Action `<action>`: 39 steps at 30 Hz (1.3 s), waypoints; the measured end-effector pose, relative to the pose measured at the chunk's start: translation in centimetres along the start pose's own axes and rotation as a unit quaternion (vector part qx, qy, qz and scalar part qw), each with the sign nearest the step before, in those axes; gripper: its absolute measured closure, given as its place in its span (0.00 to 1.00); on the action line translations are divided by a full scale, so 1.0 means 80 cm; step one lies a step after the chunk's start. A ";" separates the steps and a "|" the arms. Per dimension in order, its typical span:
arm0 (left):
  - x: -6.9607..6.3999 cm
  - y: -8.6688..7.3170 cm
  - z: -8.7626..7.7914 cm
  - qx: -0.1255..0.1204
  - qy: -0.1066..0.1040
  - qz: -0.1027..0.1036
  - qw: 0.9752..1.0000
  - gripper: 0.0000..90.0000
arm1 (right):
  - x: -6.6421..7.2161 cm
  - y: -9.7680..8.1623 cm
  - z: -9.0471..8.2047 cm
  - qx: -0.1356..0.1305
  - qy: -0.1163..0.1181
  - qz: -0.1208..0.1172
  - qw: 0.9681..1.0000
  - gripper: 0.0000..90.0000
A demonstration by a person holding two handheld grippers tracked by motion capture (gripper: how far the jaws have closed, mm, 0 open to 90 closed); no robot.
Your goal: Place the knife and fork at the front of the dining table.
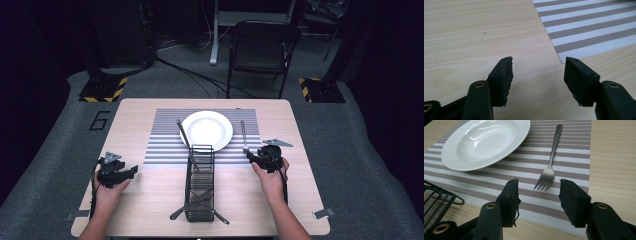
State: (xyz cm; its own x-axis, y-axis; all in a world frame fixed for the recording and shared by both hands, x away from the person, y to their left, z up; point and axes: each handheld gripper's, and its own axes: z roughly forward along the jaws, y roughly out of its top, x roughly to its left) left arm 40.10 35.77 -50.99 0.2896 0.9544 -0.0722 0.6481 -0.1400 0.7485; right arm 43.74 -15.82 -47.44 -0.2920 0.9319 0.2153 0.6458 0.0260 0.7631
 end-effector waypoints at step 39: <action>-0.119 0.119 -0.045 -0.029 -0.142 0.060 0.988 0.60 | -0.008 -0.020 -0.006 0.001 -0.029 -0.079 0.996 0.52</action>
State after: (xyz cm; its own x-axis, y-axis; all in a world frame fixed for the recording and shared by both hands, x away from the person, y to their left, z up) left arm 40.98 26.33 -40.85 0.5526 0.8187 -0.1560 0.5580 -0.2244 0.7989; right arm 42.56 -16.63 -48.54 -0.3492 0.9353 0.0574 0.5960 0.1745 0.7838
